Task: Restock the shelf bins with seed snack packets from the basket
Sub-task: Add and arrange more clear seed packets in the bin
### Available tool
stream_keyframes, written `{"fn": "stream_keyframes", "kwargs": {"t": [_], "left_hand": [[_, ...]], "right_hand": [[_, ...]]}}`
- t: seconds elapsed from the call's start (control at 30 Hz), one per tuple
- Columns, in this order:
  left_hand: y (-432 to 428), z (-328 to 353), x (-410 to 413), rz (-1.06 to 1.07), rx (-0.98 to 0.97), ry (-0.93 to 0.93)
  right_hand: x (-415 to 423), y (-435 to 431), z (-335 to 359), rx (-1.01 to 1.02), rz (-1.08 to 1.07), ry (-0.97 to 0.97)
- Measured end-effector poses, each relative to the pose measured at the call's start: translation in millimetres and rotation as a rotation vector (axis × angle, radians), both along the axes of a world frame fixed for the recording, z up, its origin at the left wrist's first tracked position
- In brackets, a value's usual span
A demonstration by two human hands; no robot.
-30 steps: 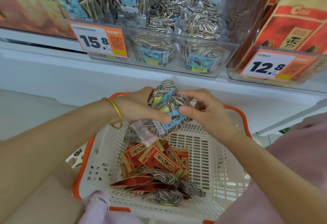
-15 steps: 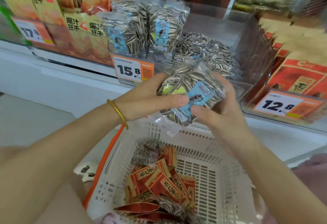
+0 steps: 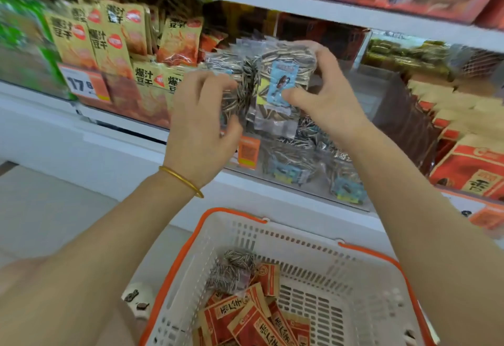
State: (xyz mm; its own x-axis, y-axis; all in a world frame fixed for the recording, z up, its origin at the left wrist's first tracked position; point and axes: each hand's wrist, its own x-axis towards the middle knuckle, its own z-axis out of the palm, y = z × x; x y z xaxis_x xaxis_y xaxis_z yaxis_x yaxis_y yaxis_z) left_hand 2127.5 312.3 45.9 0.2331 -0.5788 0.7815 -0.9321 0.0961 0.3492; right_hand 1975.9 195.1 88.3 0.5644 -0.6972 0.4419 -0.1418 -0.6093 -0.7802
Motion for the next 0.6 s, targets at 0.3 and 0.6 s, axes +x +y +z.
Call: {"fn": "stream_keyframes", "kwargs": {"t": [0.3,0.6], "left_hand": [[-5,1,2,0.001,0.012,-0.047],[-9,3,-5,0.006,-0.017,-0.046]], "right_hand": [[11,17,-29,-0.061,-0.114,0.204],[15,27,-37,-0.04,-0.202,0.003]]}}
